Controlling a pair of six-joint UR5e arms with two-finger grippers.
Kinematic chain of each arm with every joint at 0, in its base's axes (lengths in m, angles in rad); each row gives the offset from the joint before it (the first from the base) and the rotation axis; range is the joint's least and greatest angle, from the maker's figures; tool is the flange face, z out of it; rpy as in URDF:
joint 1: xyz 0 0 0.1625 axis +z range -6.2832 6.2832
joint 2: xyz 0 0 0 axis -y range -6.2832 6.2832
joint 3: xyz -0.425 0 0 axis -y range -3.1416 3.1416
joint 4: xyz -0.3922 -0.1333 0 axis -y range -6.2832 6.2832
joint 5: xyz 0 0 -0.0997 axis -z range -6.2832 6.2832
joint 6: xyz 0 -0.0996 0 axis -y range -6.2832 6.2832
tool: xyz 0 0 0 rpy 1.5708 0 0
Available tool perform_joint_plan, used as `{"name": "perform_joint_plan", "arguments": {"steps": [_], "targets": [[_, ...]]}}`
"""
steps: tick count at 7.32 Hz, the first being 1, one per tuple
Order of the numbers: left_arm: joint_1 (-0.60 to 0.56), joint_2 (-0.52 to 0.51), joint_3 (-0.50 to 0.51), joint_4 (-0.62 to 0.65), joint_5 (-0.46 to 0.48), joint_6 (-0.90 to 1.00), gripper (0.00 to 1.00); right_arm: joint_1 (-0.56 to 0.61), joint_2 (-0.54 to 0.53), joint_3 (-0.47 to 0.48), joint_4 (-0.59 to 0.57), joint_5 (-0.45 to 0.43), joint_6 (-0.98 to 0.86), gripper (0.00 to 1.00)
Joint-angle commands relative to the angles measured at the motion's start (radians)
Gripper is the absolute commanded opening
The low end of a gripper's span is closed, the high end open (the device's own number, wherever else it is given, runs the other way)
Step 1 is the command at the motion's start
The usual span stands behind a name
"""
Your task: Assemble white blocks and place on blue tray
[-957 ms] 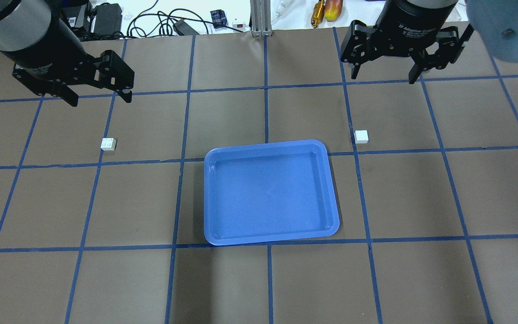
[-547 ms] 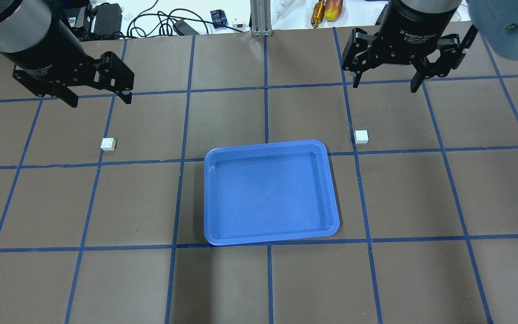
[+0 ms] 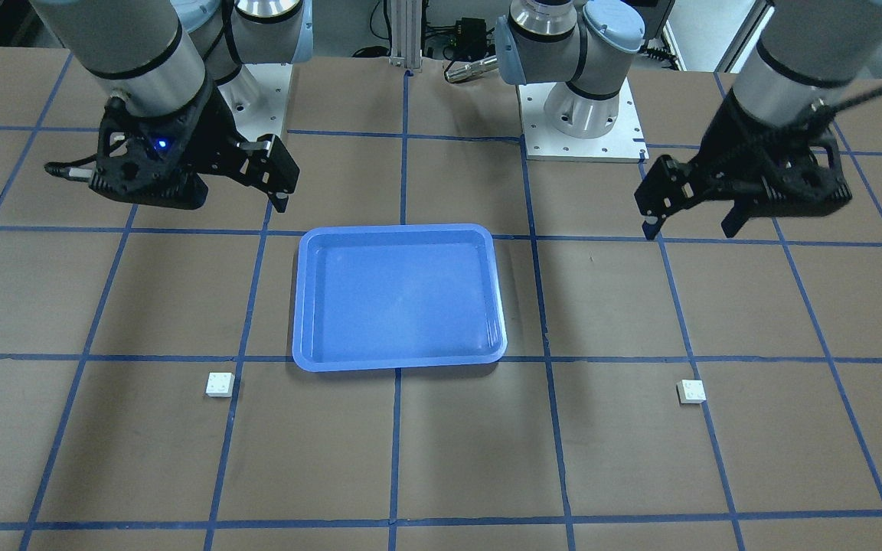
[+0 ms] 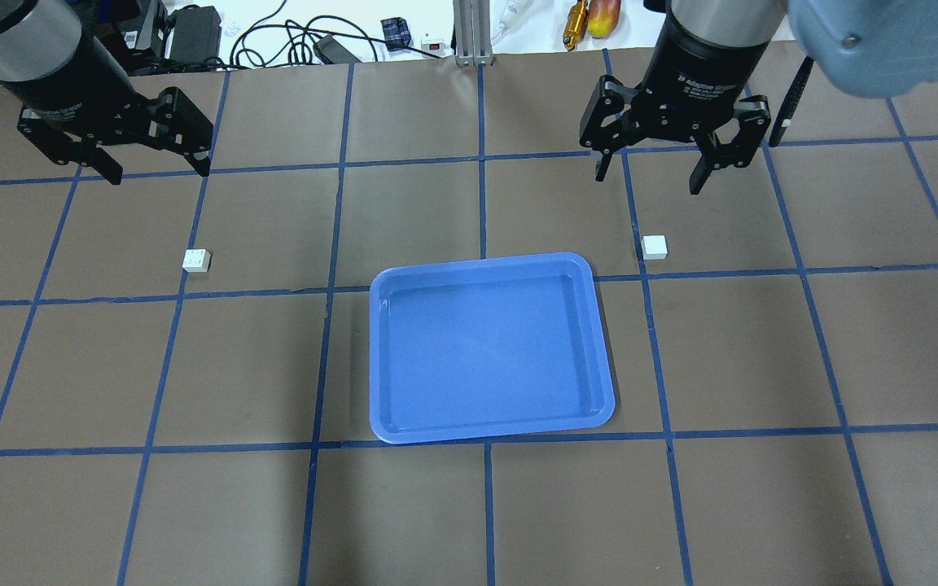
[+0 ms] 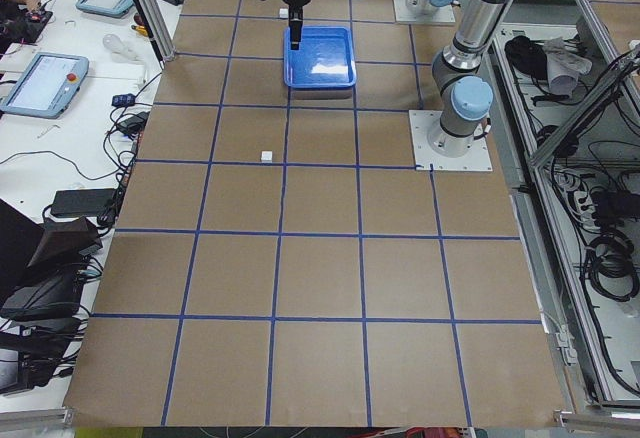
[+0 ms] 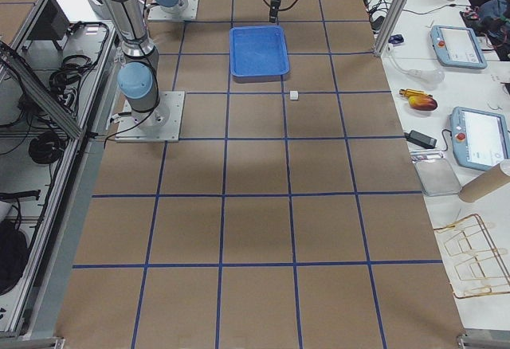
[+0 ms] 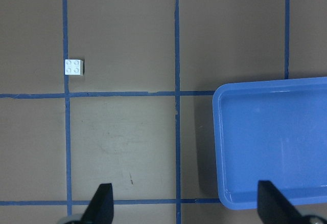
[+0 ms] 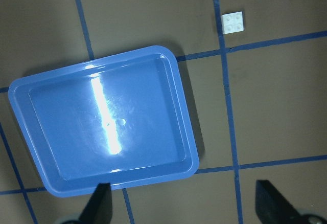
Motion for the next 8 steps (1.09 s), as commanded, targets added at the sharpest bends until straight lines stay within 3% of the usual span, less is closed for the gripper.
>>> {"name": "perform_joint_plan", "arguments": {"steps": [1, 3, 5, 6, 8], "targets": [[0.065, -0.161, 0.028, 0.117, 0.004, 0.089, 1.0, -0.004, 0.076, 0.012, -0.083, 0.031, -0.626, 1.0], [0.084, -0.264, 0.03, 0.199, 0.004, 0.087, 1.0, -0.011, 0.168, 0.012, -0.095, 0.019, -0.873, 1.0], [0.092, -0.337, 0.011, 0.288, 0.004, 0.099, 1.0, -0.095, 0.202, 0.013, -0.132, 0.037, -1.312, 1.0], [0.119, -0.365, 0.005, 0.288, 0.007, 0.135, 1.0, -0.173, 0.202, 0.032, -0.137, 0.1, -1.474, 1.0], [0.145, -0.403, -0.045, 0.297, 0.009, 0.275, 1.0, -0.368, 0.2, 0.105, -0.138, 0.309, -1.784, 1.0]]}}
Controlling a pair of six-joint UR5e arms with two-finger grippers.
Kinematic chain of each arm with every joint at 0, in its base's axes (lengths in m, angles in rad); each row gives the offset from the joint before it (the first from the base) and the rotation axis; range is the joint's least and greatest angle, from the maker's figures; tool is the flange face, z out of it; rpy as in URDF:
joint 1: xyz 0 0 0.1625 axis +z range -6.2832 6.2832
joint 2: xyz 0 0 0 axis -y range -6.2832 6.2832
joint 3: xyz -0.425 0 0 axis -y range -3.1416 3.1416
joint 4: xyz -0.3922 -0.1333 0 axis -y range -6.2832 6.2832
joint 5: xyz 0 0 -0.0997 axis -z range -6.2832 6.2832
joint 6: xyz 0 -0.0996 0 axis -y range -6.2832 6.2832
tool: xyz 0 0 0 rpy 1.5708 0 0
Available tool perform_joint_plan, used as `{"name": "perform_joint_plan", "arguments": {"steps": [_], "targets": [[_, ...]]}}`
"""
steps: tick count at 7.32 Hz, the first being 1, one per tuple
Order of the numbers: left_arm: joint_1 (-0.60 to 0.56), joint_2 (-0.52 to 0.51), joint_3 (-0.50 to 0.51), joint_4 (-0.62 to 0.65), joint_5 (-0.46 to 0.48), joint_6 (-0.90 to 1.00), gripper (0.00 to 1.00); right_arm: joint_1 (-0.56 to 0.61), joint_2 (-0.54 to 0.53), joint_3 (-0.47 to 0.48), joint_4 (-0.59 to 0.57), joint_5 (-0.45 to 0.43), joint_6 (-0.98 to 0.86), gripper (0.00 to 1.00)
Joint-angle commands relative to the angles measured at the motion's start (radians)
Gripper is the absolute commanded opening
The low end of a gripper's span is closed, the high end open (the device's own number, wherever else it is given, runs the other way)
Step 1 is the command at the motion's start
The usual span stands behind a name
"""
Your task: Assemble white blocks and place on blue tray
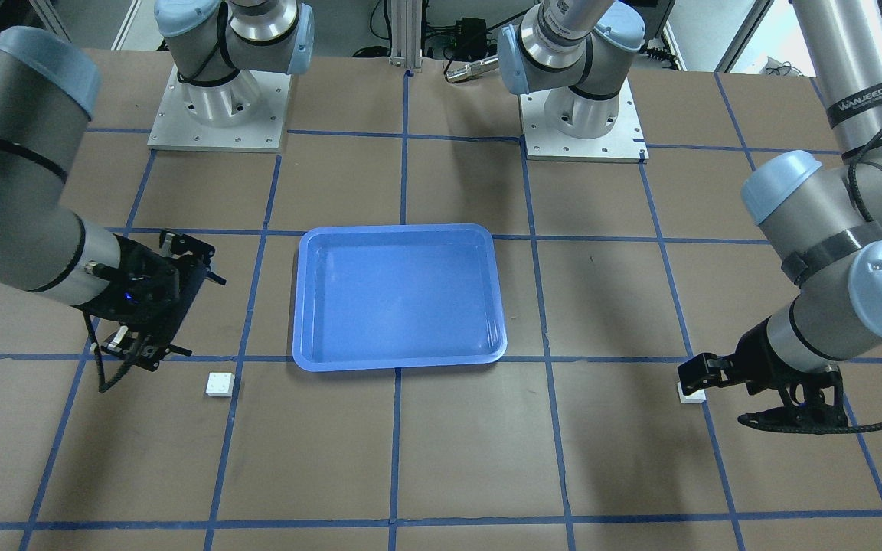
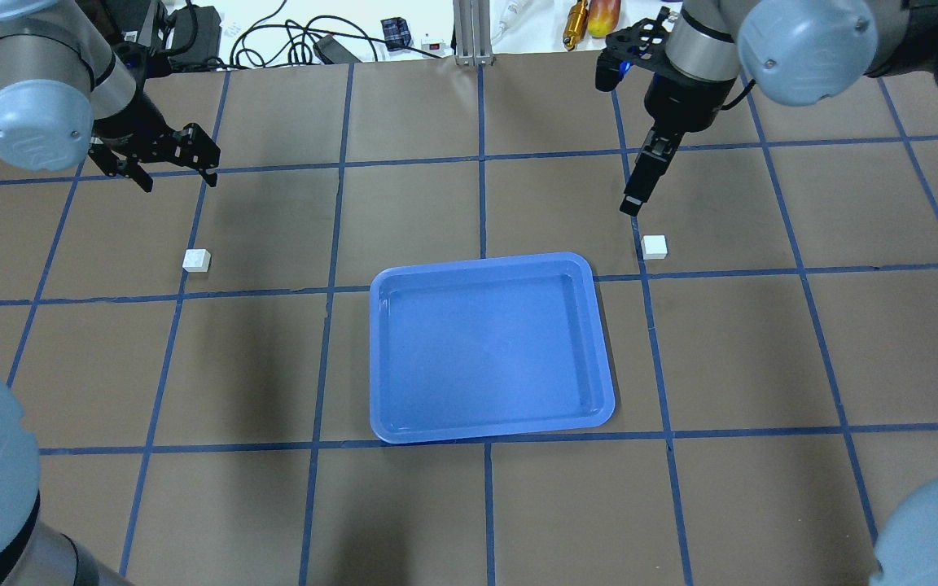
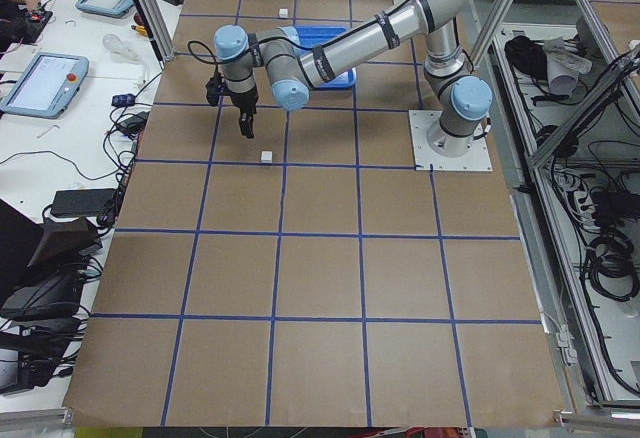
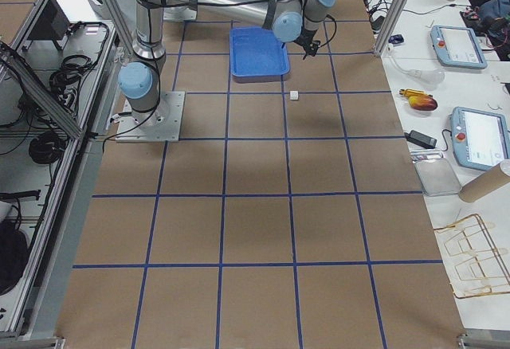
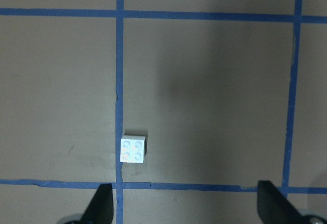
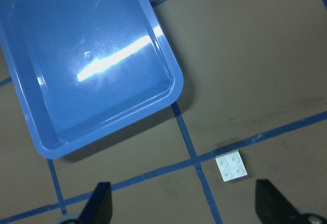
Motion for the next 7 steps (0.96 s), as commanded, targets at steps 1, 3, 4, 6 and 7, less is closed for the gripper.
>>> {"name": "perform_joint_plan", "arguments": {"steps": [1, 3, 4, 6, 7], "targets": [[0.015, -0.05, -0.047, 0.031, 0.002, 0.072, 1.0, -0.171, 0.006, 0.082, -0.026, 0.163, -0.308, 1.0], [0.021, -0.081, -0.077, 0.077, 0.001, 0.088, 1.0, -0.235, -0.003, 0.22, -0.096, 0.241, -0.547, 1.0], [0.033, -0.084, -0.097, 0.094, 0.002, 0.12, 1.0, -0.271, -0.004, 0.284, -0.166, 0.31, -0.557, 1.0], [0.053, -0.087, -0.13, 0.129, -0.001, 0.145, 1.0, -0.277, 0.004, 0.413, -0.349, 0.39, -0.573, 1.0], [0.056, -0.087, -0.145, 0.129, -0.001, 0.131, 0.86, -0.277, 0.012, 0.482, -0.453, 0.437, -0.57, 1.0]]}}
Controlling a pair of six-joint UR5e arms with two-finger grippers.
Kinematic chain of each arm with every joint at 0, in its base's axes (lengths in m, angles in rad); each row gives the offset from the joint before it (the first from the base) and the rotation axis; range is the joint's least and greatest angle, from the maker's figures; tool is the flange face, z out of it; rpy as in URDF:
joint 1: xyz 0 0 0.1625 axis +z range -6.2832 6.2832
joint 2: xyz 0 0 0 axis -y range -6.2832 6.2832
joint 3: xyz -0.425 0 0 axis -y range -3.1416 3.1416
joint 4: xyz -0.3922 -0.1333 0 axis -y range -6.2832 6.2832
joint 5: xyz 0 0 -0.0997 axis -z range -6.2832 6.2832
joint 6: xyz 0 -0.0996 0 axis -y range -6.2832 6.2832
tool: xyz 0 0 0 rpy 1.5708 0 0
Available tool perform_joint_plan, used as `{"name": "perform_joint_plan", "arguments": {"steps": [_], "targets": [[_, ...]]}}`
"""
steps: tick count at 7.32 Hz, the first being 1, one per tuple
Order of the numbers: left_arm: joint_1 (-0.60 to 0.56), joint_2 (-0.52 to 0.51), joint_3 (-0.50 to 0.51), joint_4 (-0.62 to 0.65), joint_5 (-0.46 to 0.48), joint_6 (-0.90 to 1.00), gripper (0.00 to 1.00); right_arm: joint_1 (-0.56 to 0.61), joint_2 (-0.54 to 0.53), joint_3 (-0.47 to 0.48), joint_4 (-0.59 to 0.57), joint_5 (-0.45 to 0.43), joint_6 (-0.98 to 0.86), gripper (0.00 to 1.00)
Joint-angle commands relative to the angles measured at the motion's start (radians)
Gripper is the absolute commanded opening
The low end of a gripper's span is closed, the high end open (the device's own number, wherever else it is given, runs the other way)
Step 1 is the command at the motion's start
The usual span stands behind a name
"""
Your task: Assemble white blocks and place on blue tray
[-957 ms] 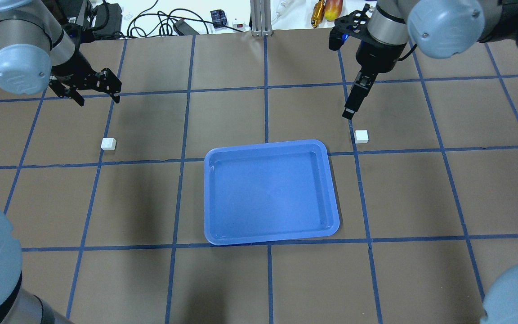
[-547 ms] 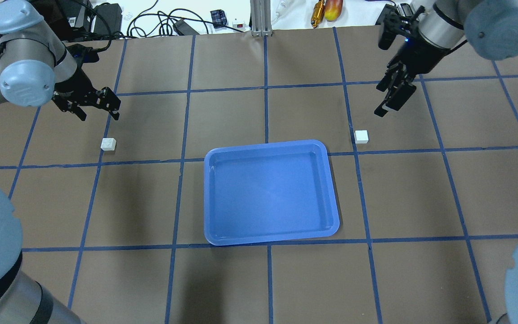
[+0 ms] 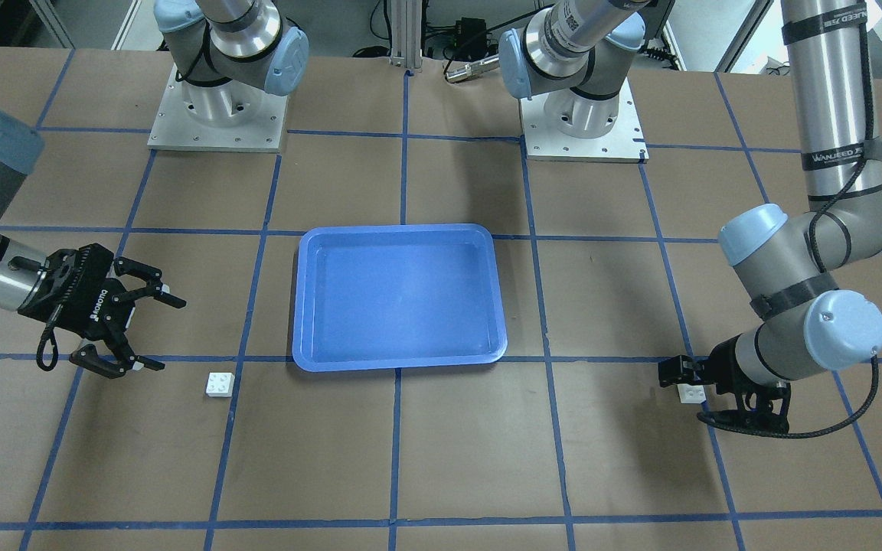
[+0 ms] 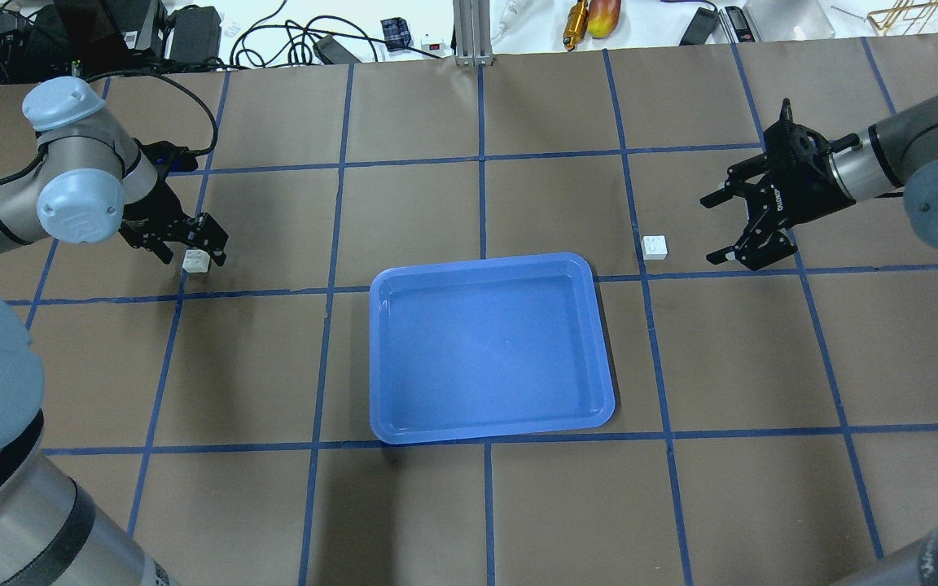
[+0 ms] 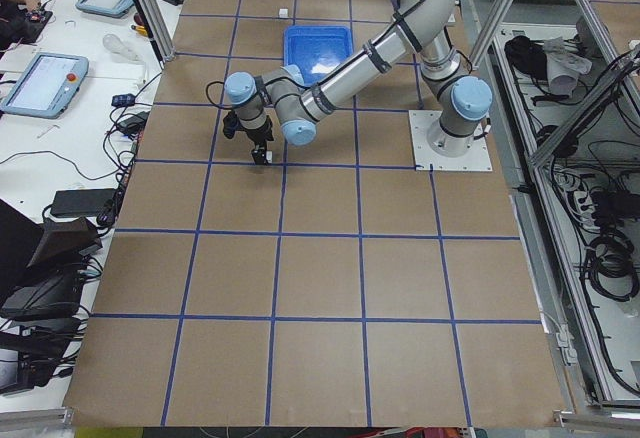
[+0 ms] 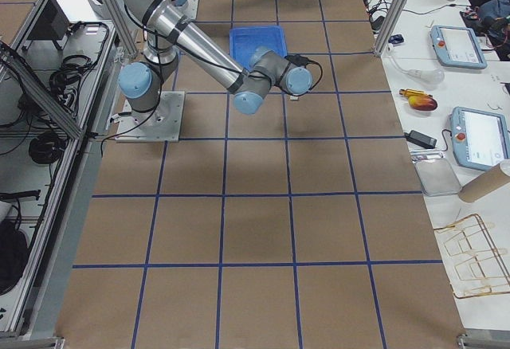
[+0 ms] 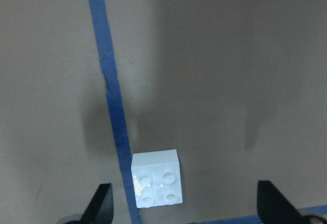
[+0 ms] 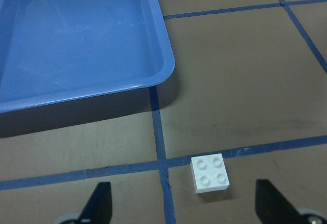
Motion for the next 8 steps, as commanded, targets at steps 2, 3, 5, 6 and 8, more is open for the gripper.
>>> {"name": "perform_joint_plan", "arguments": {"steps": [2, 3, 5, 6, 8], "targets": [[0.005, 0.001, -0.019, 0.012, -0.003, -0.011, 0.66, -0.001, 0.049, 0.116, -0.216, 0.058, 0.001, 1.0], [0.005, 0.002, -0.017, 0.015, -0.003, -0.014, 0.57, -0.001, 0.07, 0.119, -0.218, 0.061, -0.007, 1.0], [0.005, 0.007, -0.011, 0.015, -0.002, -0.008, 0.25, 0.0, 0.133, 0.082, -0.232, 0.072, -0.004, 1.0], [0.005, 0.008, -0.011, 0.015, 0.0, -0.011, 0.16, 0.002, 0.149, 0.07, -0.227, 0.072, -0.005, 1.0], [0.004, 0.019, -0.013, 0.013, 0.003, -0.07, 0.07, 0.01, 0.158, 0.06, -0.224, 0.109, -0.01, 1.0]]}}
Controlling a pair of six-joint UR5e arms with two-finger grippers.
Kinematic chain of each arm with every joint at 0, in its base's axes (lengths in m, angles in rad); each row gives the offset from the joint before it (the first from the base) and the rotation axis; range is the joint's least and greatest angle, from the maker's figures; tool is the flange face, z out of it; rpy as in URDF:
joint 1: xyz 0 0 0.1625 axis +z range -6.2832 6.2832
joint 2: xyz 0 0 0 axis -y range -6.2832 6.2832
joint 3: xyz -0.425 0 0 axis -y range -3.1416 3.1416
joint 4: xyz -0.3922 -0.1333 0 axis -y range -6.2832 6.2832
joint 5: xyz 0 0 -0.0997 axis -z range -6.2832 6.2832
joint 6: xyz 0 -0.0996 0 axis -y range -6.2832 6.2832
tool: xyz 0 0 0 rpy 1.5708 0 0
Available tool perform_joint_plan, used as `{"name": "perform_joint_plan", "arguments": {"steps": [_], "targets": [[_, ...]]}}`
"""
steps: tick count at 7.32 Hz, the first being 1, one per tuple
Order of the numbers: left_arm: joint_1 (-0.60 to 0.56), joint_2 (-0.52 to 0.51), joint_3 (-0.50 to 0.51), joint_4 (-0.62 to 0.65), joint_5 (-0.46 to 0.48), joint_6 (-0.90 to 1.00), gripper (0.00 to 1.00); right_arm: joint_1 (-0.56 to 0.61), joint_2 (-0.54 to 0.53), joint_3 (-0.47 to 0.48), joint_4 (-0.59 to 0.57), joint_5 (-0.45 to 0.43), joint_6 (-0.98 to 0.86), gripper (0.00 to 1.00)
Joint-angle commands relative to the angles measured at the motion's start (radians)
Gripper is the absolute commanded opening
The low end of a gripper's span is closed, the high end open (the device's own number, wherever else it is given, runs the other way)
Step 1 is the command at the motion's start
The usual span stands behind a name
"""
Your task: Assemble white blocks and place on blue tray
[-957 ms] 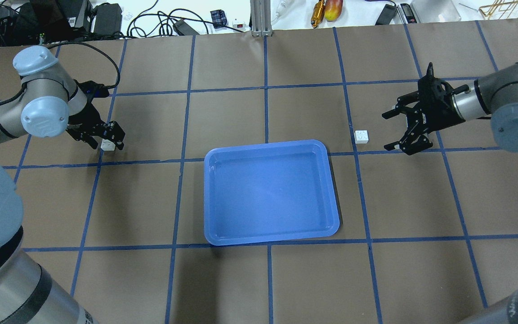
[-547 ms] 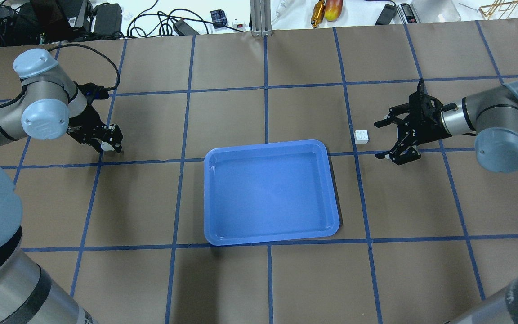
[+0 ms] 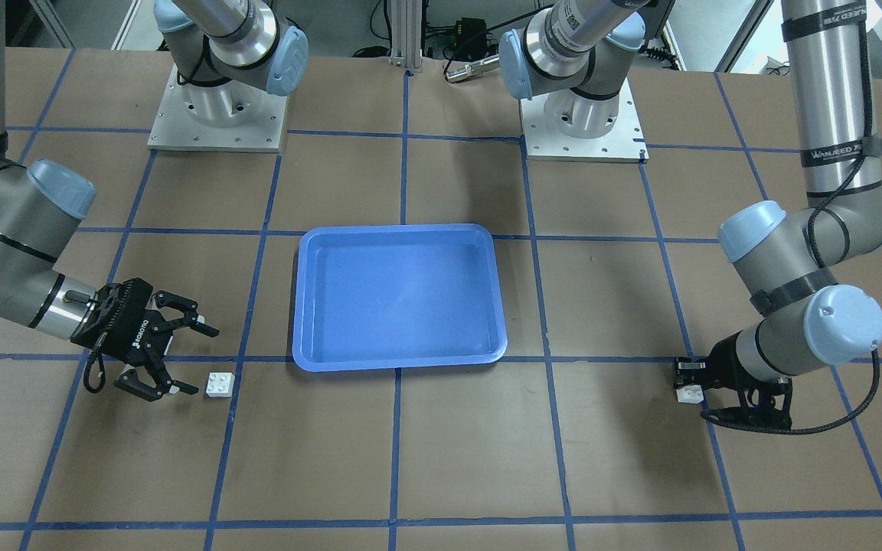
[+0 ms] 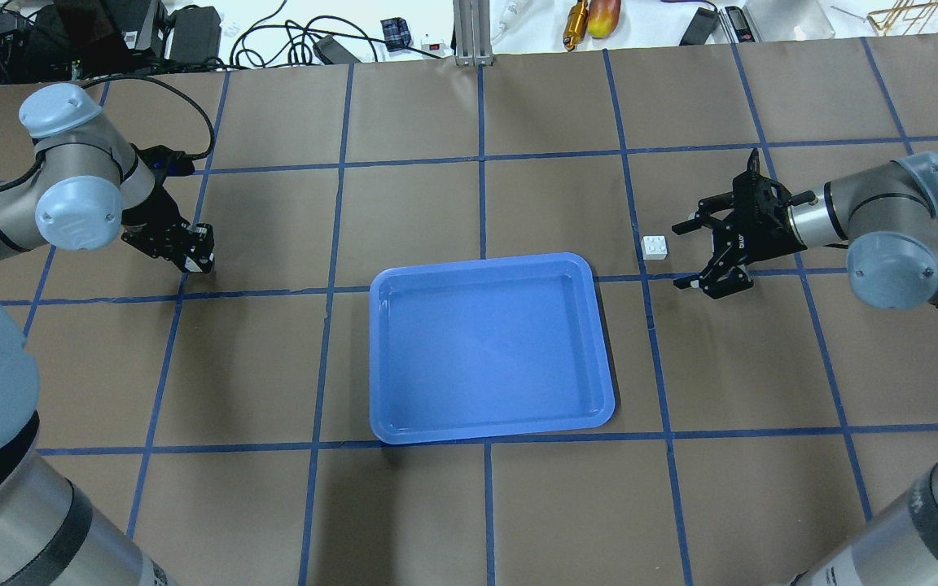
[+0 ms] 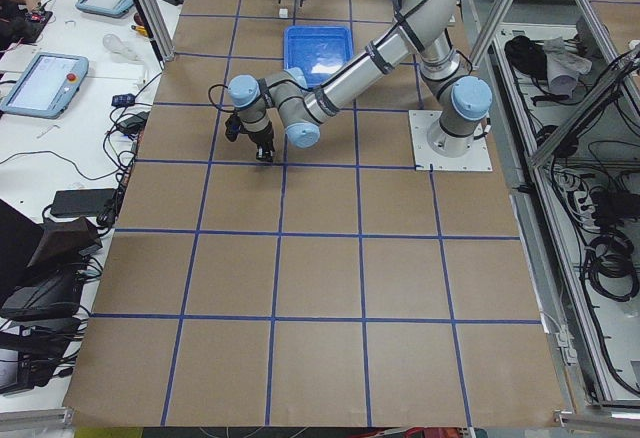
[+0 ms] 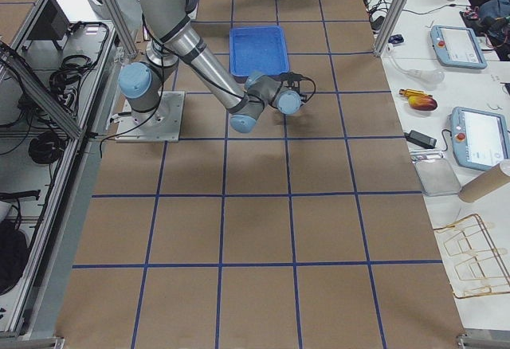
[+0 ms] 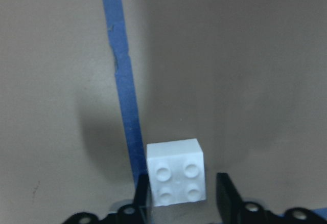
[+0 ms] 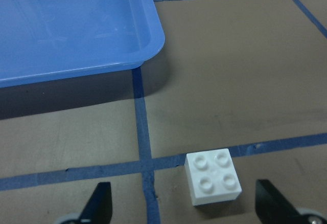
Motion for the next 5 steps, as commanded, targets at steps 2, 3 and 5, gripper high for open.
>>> {"name": "perform_joint_plan", "arguments": {"steps": [2, 3, 5], "targets": [[-0.058, 0.083, -0.013, -0.054, -0.006, -0.144, 0.07, 0.008, 0.065, -0.061, 0.021, 0.018, -0.002, 1.0], [-0.128, 0.13, -0.014, -0.093, -0.003, -0.199, 0.08, 0.043, 0.083, -0.09, 0.035, 0.016, 0.004, 1.0], [-0.281, 0.178, -0.032, -0.116, -0.003, -0.382, 0.08, 0.059, 0.088, -0.119, 0.124, 0.006, -0.002, 1.0]]}}
